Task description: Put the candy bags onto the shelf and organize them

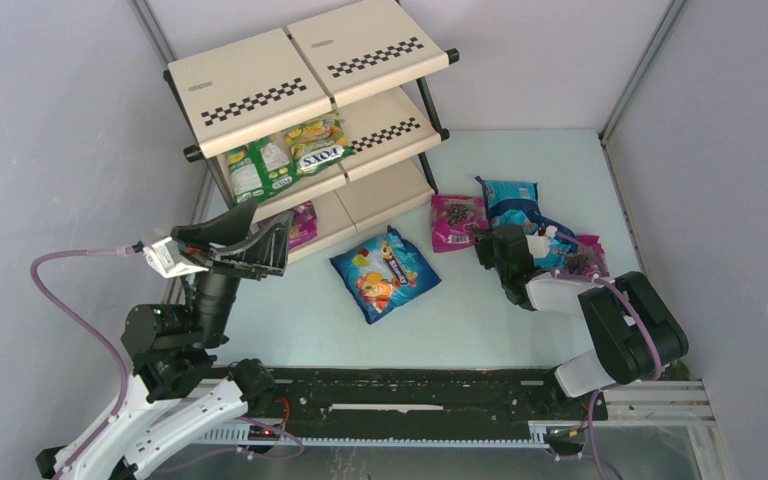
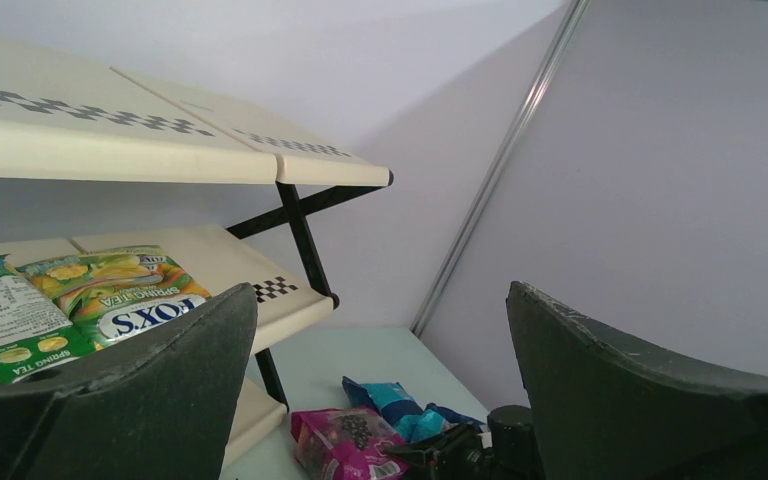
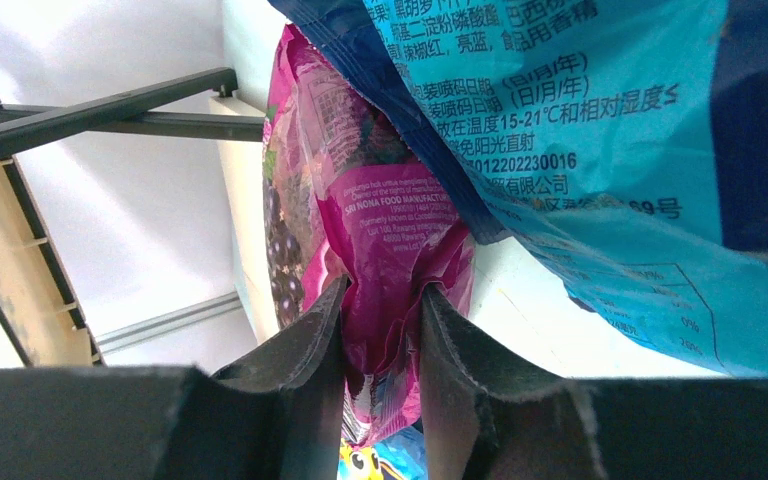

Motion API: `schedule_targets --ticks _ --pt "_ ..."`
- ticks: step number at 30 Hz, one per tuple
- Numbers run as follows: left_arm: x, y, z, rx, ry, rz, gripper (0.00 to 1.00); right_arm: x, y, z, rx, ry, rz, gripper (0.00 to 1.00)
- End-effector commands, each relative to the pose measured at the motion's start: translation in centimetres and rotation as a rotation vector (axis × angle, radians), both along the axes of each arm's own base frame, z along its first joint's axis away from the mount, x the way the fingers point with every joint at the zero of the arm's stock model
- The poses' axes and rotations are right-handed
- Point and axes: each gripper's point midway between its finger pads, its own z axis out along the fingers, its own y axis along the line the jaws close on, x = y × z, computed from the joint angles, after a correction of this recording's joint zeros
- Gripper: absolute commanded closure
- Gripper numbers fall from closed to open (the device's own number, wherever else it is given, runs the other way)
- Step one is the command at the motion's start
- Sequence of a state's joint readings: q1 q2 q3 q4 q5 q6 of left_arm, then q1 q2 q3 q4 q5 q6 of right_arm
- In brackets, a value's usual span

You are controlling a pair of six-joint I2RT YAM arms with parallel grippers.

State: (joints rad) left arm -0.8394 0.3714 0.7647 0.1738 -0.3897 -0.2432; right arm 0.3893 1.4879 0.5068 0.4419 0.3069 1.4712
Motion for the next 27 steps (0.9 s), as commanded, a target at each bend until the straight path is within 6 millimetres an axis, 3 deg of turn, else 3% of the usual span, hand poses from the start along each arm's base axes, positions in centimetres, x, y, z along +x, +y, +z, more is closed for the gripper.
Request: schedule_targets --ticks 1,20,27 --pt "0.3 -0.3 -0.3 0.013 -0.006 0.007 0.0 0.3 0.0 3.0 0.083 -0.077 -0.004 0.82" --pt "0.3 -0.5 -0.3 0.016 -0.007 0.002 0.0 0.9 3.1 9.3 0.305 -0.296 0.13 0.92" --pt "0.3 -0.5 -0.3 0.016 -0.007 0.002 0.0 1.8 5.4 12.2 0.335 -0.351 0.186 0.92"
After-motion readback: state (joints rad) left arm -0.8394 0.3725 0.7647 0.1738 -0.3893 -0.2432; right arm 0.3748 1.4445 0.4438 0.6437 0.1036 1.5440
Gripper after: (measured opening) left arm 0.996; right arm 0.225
